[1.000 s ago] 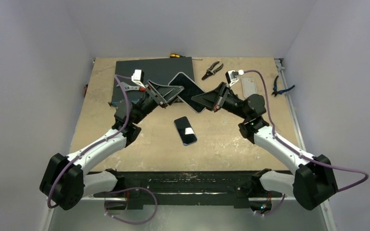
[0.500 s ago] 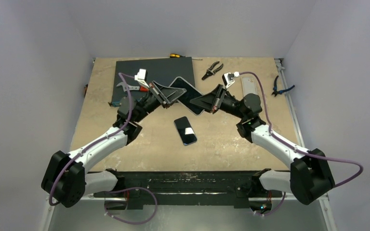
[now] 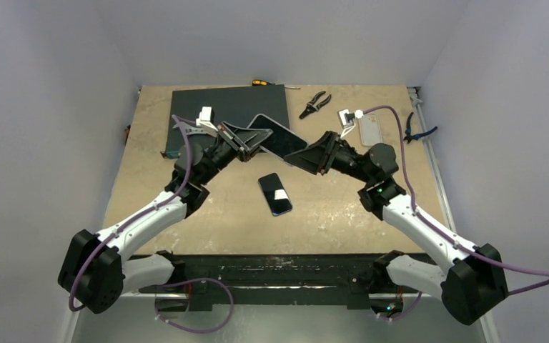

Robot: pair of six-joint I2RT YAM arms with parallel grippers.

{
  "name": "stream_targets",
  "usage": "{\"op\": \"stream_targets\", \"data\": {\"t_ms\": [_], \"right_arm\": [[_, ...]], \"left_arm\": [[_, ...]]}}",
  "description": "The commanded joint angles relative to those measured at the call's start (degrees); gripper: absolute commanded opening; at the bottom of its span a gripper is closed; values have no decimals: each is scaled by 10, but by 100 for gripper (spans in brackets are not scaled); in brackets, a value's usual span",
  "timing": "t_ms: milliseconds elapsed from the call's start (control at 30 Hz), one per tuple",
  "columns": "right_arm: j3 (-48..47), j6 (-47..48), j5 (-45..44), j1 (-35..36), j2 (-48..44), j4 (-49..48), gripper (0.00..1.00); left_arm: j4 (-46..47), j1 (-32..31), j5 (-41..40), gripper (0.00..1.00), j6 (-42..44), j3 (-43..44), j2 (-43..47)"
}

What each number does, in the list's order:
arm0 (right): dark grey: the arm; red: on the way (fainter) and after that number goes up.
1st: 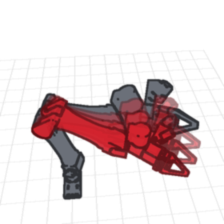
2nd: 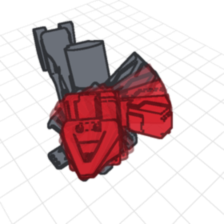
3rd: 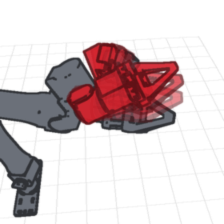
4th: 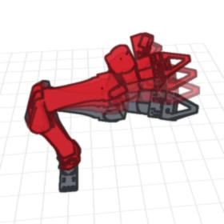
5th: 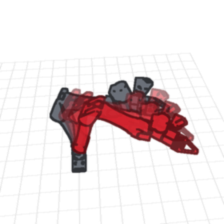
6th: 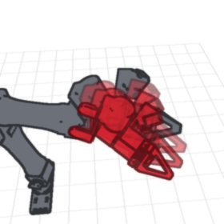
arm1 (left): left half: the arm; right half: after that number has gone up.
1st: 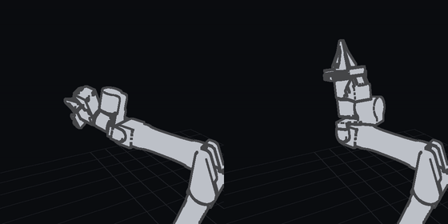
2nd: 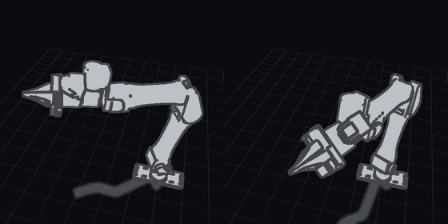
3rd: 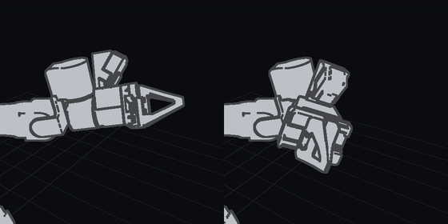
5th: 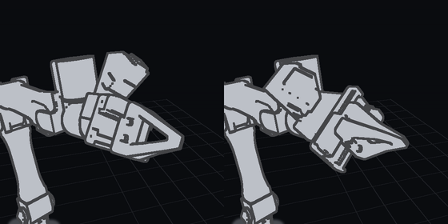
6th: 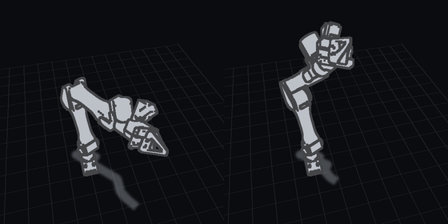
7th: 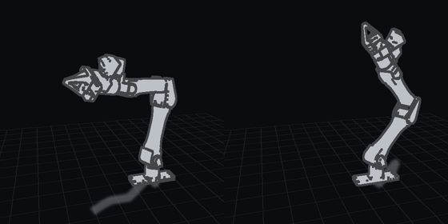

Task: Take the phone out of the phone case
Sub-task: Remove the phone case from the phone.

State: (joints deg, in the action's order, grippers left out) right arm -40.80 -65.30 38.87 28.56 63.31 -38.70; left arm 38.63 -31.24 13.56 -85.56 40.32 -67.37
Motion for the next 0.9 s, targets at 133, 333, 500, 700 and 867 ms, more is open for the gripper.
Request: {"op": "stream_targets", "data": {"t_ms": [133, 333, 500, 700, 867], "right_arm": [[-6, 98, -31, 15, -23, 31, 52], [-5, 60, -42, 15, -19, -49, 45], [-16, 63, -47, 21, -15, -58, 34], [-32, 79, -59, 27, -21, -48, 26], [-52, 134, -73, 38, -32, -25, 8]], "left_arm": [[-6, 3, -62, 0, -66, 28, 16], [-18, 4, -60, 0, -73, 28, 13], [-25, 3, -57, 0, -79, 28, 11], [-25, 3, -53, 0, -78, 28, 6], [-30, 3, -33, 0, -79, 26, -2]]}}
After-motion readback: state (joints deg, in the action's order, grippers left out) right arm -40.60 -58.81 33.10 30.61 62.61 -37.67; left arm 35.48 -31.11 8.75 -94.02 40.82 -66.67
